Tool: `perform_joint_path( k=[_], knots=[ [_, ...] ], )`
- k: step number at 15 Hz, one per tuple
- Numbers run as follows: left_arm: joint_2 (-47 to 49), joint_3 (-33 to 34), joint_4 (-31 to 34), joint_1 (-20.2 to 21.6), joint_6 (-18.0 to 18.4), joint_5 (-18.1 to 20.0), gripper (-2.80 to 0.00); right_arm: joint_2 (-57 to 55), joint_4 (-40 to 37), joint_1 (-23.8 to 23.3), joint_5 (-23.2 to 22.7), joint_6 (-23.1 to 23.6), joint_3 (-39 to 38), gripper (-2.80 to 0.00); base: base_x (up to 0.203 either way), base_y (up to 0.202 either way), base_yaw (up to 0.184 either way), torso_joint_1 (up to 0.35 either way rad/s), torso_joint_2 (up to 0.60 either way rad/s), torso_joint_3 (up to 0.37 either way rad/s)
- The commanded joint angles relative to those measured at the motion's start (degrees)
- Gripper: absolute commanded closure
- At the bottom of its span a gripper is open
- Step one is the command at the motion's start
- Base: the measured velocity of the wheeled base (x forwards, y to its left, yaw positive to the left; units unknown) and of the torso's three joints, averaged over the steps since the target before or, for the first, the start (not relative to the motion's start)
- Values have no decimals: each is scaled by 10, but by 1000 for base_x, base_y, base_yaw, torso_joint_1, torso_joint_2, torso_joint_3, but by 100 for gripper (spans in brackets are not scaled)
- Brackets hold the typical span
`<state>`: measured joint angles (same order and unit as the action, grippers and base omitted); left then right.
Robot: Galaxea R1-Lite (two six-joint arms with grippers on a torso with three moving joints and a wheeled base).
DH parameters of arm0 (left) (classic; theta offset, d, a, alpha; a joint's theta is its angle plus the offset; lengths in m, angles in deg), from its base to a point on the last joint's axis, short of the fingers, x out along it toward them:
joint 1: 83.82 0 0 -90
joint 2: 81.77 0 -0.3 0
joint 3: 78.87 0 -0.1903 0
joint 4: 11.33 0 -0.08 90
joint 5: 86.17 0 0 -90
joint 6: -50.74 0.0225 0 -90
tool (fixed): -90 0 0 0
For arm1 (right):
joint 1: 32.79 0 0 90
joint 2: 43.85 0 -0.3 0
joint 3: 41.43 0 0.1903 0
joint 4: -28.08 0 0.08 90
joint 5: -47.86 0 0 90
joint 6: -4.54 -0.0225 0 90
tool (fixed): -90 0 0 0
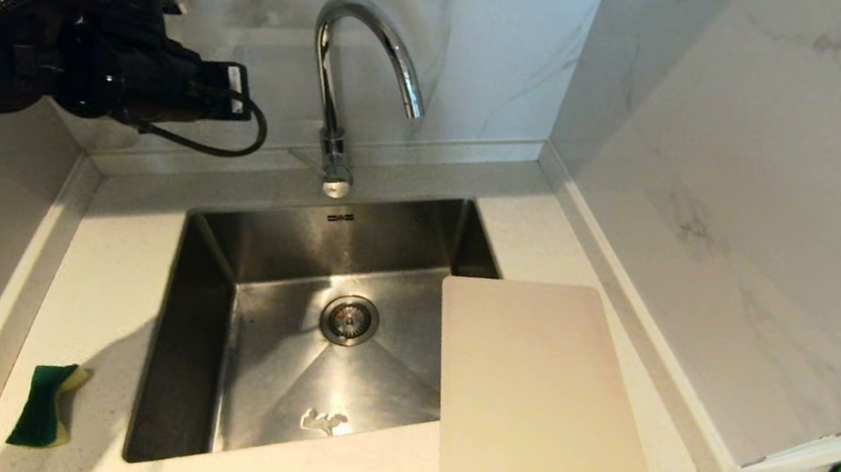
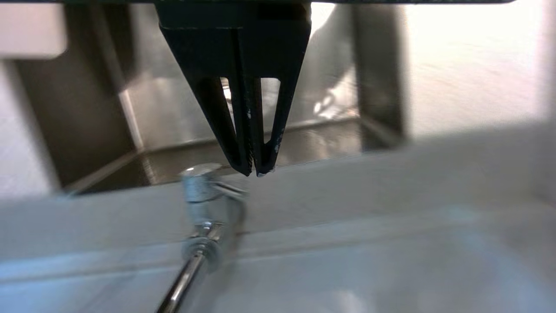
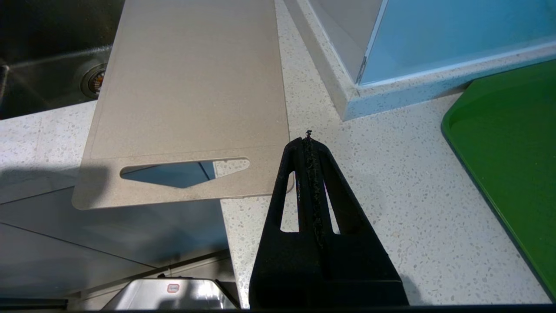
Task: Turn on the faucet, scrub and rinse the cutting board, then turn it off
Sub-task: Turn on the tap
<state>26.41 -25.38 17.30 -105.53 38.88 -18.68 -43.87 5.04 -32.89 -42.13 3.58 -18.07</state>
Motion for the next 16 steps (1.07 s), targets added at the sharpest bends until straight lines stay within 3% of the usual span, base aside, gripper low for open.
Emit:
perform_joint_path(
  k=[1,5,7,10,16],
  knots=[
    [37,-20,0,-16,-45,-27,0,0,0,0,0,0,0,0,0,0,0,0,0,0],
    [51,-24,2,-39,-162,-71,0,0,0,0,0,0,0,0,0,0,0,0,0,0],
    [57,-26,3,-50,-201,-91,0,0,0,0,0,0,0,0,0,0,0,0,0,0],
    [73,-41,3,-56,-230,-101,0,0,0,0,0,0,0,0,0,0,0,0,0,0],
    [100,-50,-1,-56,-244,-103,0,0,0,0,0,0,0,0,0,0,0,0,0,0]
  ],
)
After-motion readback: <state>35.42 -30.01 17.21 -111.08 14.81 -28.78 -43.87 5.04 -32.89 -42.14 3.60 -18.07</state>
